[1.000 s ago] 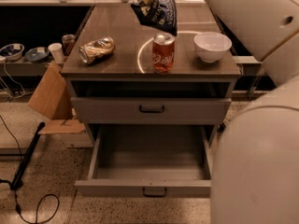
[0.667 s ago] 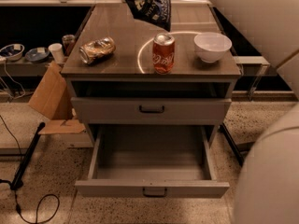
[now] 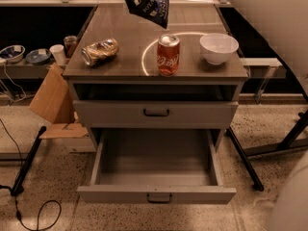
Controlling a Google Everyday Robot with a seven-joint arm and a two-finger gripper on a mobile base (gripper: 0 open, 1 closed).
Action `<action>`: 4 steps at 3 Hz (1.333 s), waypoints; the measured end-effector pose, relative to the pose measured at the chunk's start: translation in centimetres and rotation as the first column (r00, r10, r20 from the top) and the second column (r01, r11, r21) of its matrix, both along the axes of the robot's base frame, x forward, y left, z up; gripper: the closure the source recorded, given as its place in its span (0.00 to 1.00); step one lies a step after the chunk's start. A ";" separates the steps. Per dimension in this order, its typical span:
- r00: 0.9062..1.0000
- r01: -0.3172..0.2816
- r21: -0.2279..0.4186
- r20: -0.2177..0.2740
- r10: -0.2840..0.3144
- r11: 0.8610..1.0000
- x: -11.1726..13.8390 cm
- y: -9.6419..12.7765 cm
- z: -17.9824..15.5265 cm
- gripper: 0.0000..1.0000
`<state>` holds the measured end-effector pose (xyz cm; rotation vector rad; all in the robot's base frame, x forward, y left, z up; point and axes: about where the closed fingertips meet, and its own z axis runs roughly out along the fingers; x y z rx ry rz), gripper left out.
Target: Place blue chip bag into middle drawer
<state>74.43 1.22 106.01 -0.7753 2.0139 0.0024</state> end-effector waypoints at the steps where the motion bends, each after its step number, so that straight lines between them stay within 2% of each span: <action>1: 0.999 -0.047 0.052 -0.001 0.048 0.998 -1.0 0.8 0.1 1.00; 3: 0.991 -0.135 0.128 -0.002 0.136 0.983 -3.8 2.3 0.0 1.00; 4: 0.981 -0.194 0.156 0.005 0.196 0.968 -5.2 3.2 0.2 1.00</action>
Offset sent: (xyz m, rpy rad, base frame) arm -0.0393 0.0212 -0.0027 0.1523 0.0209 0.1462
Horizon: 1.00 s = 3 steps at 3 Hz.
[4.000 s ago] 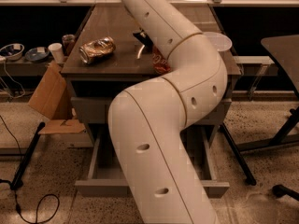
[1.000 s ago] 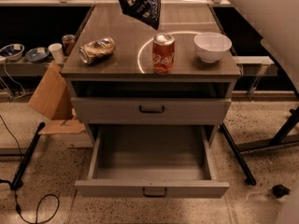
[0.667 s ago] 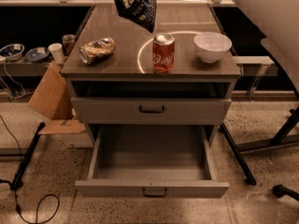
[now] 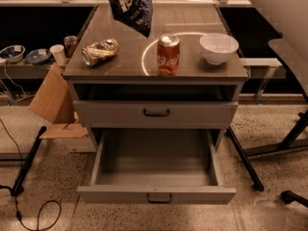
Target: Place blue chip bag into middle drawer
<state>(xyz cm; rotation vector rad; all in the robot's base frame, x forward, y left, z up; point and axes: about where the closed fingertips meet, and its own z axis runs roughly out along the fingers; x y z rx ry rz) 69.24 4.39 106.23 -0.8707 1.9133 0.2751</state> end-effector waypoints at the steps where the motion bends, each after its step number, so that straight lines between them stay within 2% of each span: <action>1: 0.997 -0.080 0.020 -0.003 0.081 0.997 -1.9 1.1 -0.1 1.00; 2: 0.990 -0.141 0.030 -0.024 0.141 0.990 -3.6 2.0 -1.0 1.00; 3: 0.979 -0.183 0.037 -0.081 0.186 0.982 -4.8 2.8 -3.3 1.00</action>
Offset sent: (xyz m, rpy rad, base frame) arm -0.0561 0.0249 -0.0214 0.0404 0.0535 0.2072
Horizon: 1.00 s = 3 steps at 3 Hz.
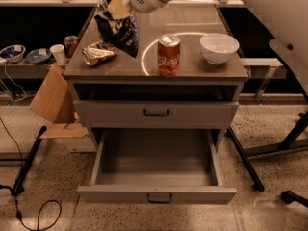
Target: Place blue chip bag into middle drawer
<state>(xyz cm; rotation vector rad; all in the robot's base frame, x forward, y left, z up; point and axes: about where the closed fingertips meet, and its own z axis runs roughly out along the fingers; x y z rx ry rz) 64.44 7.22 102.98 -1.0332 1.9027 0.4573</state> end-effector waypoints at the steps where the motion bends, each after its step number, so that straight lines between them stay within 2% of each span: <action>1: 0.998 -0.037 -0.011 -0.053 0.037 0.999 -1.6 0.4 -2.1 1.00; 3: 0.980 -0.108 -0.046 -0.171 0.098 0.993 -5.3 0.6 -6.5 1.00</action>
Offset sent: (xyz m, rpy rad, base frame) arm -0.0539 0.0034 -0.0729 -0.0632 0.1900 0.1171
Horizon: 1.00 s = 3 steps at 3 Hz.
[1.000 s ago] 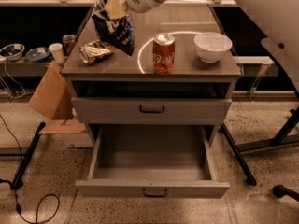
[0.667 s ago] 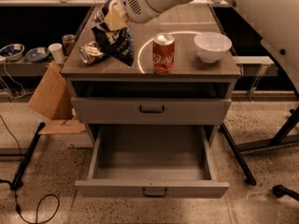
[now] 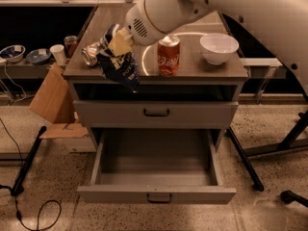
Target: Place blue chip bag into middle drawer
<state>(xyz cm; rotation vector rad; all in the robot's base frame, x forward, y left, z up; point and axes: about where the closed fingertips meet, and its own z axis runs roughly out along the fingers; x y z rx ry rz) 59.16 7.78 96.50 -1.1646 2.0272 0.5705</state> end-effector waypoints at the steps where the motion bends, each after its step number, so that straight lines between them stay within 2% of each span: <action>1: 0.998 -0.039 -0.034 -0.056 0.037 0.999 -1.8 0.1 -2.0 1.00; 3: 0.997 -0.049 -0.018 -0.054 0.048 0.999 -1.4 0.4 -2.9 1.00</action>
Offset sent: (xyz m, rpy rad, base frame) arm -0.0160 0.0006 -0.0176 -0.0296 0.0477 0.0326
